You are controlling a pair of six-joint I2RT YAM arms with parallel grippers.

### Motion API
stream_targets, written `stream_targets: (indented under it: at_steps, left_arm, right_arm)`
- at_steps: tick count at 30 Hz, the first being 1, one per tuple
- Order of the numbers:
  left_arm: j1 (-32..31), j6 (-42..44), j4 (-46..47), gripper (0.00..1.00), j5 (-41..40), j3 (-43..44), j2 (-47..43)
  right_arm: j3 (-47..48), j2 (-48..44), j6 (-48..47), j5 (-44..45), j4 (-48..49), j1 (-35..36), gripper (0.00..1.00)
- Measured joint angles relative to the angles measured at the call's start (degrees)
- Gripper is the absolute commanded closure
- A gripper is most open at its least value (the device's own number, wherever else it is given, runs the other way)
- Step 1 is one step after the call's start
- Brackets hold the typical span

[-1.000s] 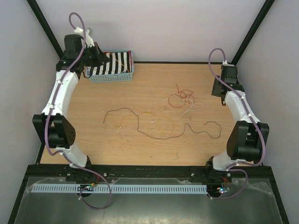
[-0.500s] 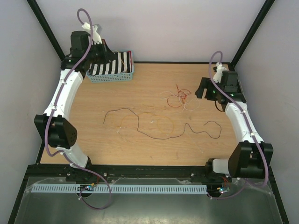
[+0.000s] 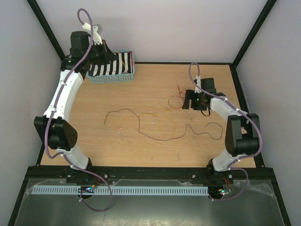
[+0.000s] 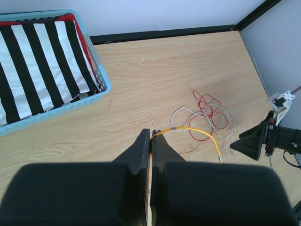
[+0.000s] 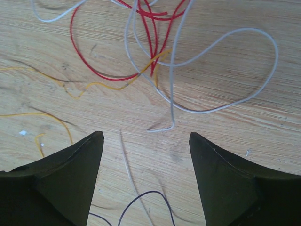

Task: Zip-tie the wires
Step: Untie the cable at the center of the board.

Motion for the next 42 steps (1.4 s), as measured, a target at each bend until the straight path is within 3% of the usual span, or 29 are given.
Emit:
stream_targets:
  at_steps: [5, 10, 12, 19, 20, 23, 25, 34, 42]
  left_arm:
    - [0.0, 0.3, -0.3, 1.0, 0.0, 0.0, -1.2]
    - [0.5, 0.2, -0.4, 1.0, 0.3, 0.1, -2.7]
    - [1.2, 0.0, -0.5, 1.0, 0.8, 0.1, -3.3]
    - [4.1, -0.5, -1.2, 1.0, 2.1, 0.1, -4.5]
    - [4.3, -0.5, -1.3, 1.0, 2.2, 0.1, -4.7]
    - [4.9, -0.5, -1.7, 1.0, 2.3, 0.1, -5.2]
    - [5.0, -0.6, -1.7, 1.0, 2.4, 0.1, -5.3]
    - [4.9, -0.9, -2.0, 1.0, 3.4, 0.1, -5.3]
    - [4.3, -1.0, -2.0, 1.0, 3.4, 0.0, -5.3]
  right_arm:
    - [-0.2, 1.6, -0.2, 3.0, 1.1, 0.3, 0.41]
    - [-0.1, 6.0, -1.2, 5.7, 2.3, 0.3, 0.86]
    - [0.2, 8.0, -1.5, 7.6, 2.3, 0.3, 1.0]
    - [5.5, 8.7, -3.7, 24.0, 0.3, -0.1, 1.0]
    - [6.7, 8.6, -4.0, 25.9, -0.1, -0.8, 0.95]
    - [9.3, 7.9, -4.1, 30.0, -1.0, -3.5, 0.66]
    - [10.1, 7.1, -4.2, 30.6, -1.4, -5.0, 0.54]
    - [7.1, -0.6, -2.4, 11.4, -2.2, -3.7, 0.25]
    - [3.0, -5.1, 3.3, -0.6, 1.4, 0.0, 0.22]
